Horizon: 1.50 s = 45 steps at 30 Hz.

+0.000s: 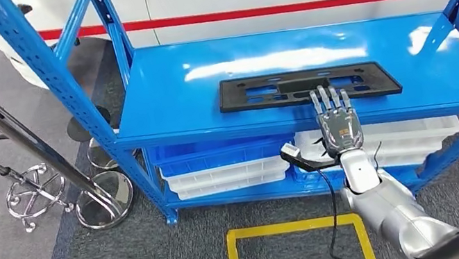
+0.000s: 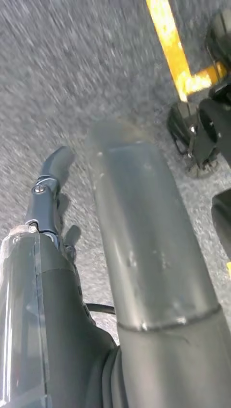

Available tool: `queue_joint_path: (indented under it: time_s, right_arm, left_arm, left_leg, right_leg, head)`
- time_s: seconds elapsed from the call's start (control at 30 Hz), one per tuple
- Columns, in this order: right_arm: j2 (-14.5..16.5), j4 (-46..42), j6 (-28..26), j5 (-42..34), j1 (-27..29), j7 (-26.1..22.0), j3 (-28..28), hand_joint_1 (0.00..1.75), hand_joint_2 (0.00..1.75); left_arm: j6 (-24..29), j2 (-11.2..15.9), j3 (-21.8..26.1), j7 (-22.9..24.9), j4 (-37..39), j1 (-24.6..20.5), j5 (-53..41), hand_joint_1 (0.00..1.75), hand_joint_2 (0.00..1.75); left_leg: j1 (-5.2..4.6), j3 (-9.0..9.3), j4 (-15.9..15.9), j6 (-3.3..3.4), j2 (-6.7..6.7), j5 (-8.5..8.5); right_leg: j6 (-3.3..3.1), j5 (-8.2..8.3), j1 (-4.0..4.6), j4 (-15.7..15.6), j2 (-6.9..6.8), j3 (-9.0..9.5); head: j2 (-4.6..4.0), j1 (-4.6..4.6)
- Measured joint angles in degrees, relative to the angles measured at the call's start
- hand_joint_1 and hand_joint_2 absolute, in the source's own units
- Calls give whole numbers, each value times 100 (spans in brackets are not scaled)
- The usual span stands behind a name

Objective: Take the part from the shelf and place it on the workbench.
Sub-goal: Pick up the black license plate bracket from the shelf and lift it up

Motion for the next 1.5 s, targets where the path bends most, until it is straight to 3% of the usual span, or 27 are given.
queue_joint_path:
  time_s: [0.1, 0.13, 0.17, 0.23, 0.3, 0.37, 0.47, 0.53, 0.6, 0.63, 0.67, 0.7, 0.73, 0.8, 0.83, 0.97, 1.03, 1.1, 1.13, 1.17, 1.2, 1.3, 1.33, 1.43, 1.5]
  right_arm:
    - [-20, 68, -1, 0, -101, -44, -40, 0, 175]
    - [-22, 90, -1, 0, -109, -52, -54, 0, 175]
    - [-22, 108, -1, 0, -113, -56, -70, 0, 175]
    - [-22, 128, -1, 0, -121, -58, -100, 0, 175]
    - [-25, 140, -1, 0, -136, -58, -131, 0, 175]
    - [-29, 151, -1, 0, -142, -54, -168, 0, 175]
    - [-30, 152, -1, -12, -138, -51, -271, 0, 175]
    - [-31, 133, -1, -21, -117, -49, -470, 0, 175]
    - [-31, 84, -1, -13, -54, -55, -757, 0, 175]
    - [-31, 53, -1, -6, -9, -61, -891, 0, 175]
    - [-31, 24, -1, -4, 30, -68, -1008, 0, 175]
    - [-30, -6, -1, -4, 57, -73, -1106, 0, 175]
    - [-29, -38, -1, -4, 71, -76, -1186, 0, 175]
    - [-24, -86, -1, -2, 77, -84, -1298, 0, 175]
    - [-21, -113, -1, -1, 85, -92, -1337, 0, 175]
    - [13, -208, -1, 2, 106, -113, -1409, 0, 175]
    - [20, -231, -1, 2, 114, -110, -1416, 0, 175]
    - [31, -234, -1, 2, 131, -109, -1416, 0, 175]
    - [39, -235, -1, 2, 142, -111, -1416, 0, 175]
    - [46, -236, -1, 2, 151, -115, -1416, 0, 175]
    - [54, -241, -1, 2, 160, -118, -1416, 0, 175]
    - [81, -273, -1, 2, 182, -149, -1416, 0, 175]
    - [90, -280, -1, 2, 188, -160, -1416, 0, 175]
    - [108, -302, -1, 2, 206, -177, -1416, 0, 175]
    - [123, -337, -2, 2, 214, -191, -1416, 0, 175]
  left_arm:
    - [19, 30, 0, 9, 0, -27, 4, 0, 0]
    - [23, 41, 0, 14, 0, -22, 5, 0, 0]
    - [26, 54, 0, 18, 0, -19, 7, 0, 0]
    - [30, 77, 0, 19, 0, -20, 8, 0, 0]
    - [41, 103, 0, 21, 0, -28, 16, 0, 0]
    - [36, 117, 0, 8, 0, -26, 42, 0, 0]
    - [-23, 110, 0, -31, 0, -22, 94, 0, 0]
    - [-53, 102, 1, -47, 0, -25, 118, 0, 0]
    - [-64, 99, 2, -58, 0, -13, 129, 0, 0]
    - [-66, 97, 2, -61, 0, -2, 129, 0, 0]
    - [-67, 95, 1, -63, 0, 8, 129, 0, 0]
    - [-68, 92, 1, -65, 0, 15, 129, 0, 0]
    - [-69, 89, 0, -67, 0, 17, 129, 0, 0]
    - [-66, 87, -1, -66, 0, 12, 127, 0, 0]
    - [-61, 88, -1, -63, 0, 11, 123, 0, 0]
    - [-48, 89, -2, -51, 0, 17, 108, 0, 0]
    - [-46, 85, -2, -56, 0, 14, 106, 0, 0]
    - [-47, 80, -3, -68, 0, 22, 103, 0, 0]
    - [-53, 80, -4, -79, 0, 30, 101, 0, 0]
    - [-64, 80, -4, -96, 0, 36, 101, 0, 0]
    - [-76, 80, -5, -116, 0, 39, 99, 0, 0]
    - [-97, 87, -10, -156, 0, 29, 84, 0, 0]
    - [-97, 89, -12, -162, 0, 23, 80, 0, 0]
    - [-97, 88, -17, -185, 0, 20, 77, 0, 0]
    - [-97, 85, -28, -197, 0, 15, 76, 0, 0]
  left_leg:
    - [22, -680, 970, -62, 15, -384]
    - [23, -827, 1058, -70, 15, -397]
    - [21, -888, 957, -66, 15, -269]
    - [-1, -782, 276, 7, 18, 325]
    - [-47, -642, -317, 119, 21, 689]
    - [-81, -607, -480, 187, 17, 731]
    - [-33, -532, -626, 257, 25, 837]
    - [3, -488, -695, 288, 34, 869]
    - [11, -485, -691, 293, 27, 856]
    - [19, -483, -680, 282, 23, 840]
    - [32, -481, -659, 263, 19, 817]
    - [50, -477, -627, 235, 17, 786]
    - [67, -475, -581, 198, 15, 746]
    - [71, -500, -478, 113, 12, 665]
    - [64, -510, -444, 78, 12, 639]
    - [90, -511, -360, -29, 24, 538]
    - [97, -702, 77, -62, 32, 279]
    - [93, -1055, 806, -66, 33, -36]
    - [92, -1192, 1069, -59, 33, -101]
    - [88, -1239, 1137, -41, 33, -54]
    - [81, -1180, 981, -11, 32, 94]
    - [13, -696, -69, 141, 39, 574]
    - [-11, -598, -275, 169, 45, 621]
    - [-22, -542, -416, 184, 55, 648]
    - [8, -504, -496, 232, 62, 690]
  right_leg:
    - [-44, -113, 18, -7, 6, 128]
    - [-46, -154, 27, -1, 12, 178]
    - [-44, -194, 36, 6, 18, 232]
    - [-36, -270, 57, 14, 24, 342]
    - [-5, -318, 70, 10, 24, 398]
    - [53, -339, 62, -1, 27, 400]
    - [145, -438, 65, 80, 23, 382]
    - [205, -743, 40, 583, 12, 152]
    - [266, -1064, -13, 1325, 9, -236]
    - [298, -1093, -44, 1538, 8, -366]
    - [330, -998, -75, 1533, 5, -390]
    - [363, -802, -107, 1305, 0, -303]
    - [396, -568, -139, 921, -9, -137]
    - [410, -320, -153, 300, -14, 146]
    - [383, -304, -144, 169, -11, 202]
    - [188, -347, -108, 143, -1, 237]
    - [114, -348, -108, 128, -20, 261]
    - [72, -358, -82, 128, -31, 262]
    - [59, -365, -65, 128, -31, 264]
    - [51, -373, -49, 128, -28, 270]
    - [46, -383, -34, 128, -24, 281]
    - [74, -400, -3, 132, -17, 315]
    - [98, -399, 0, 133, -18, 316]
    - [198, -390, -18, 117, -21, 313]
    - [247, -511, -25, 271, -22, 251]
  head:
    - [-1, -2]
    - [0, -3]
    - [0, -3]
    - [1, -3]
    - [1, -4]
    - [0, -5]
    - [-1, -4]
    - [0, -3]
    - [1, -2]
    - [1, -2]
    - [0, -2]
    - [0, -2]
    - [0, -2]
    - [1, -3]
    - [1, -5]
    - [0, -10]
    - [0, -11]
    - [0, -13]
    - [0, -13]
    - [0, -13]
    - [-1, -13]
    - [0, -12]
    - [0, -11]
    - [0, -11]
    - [-1, -10]
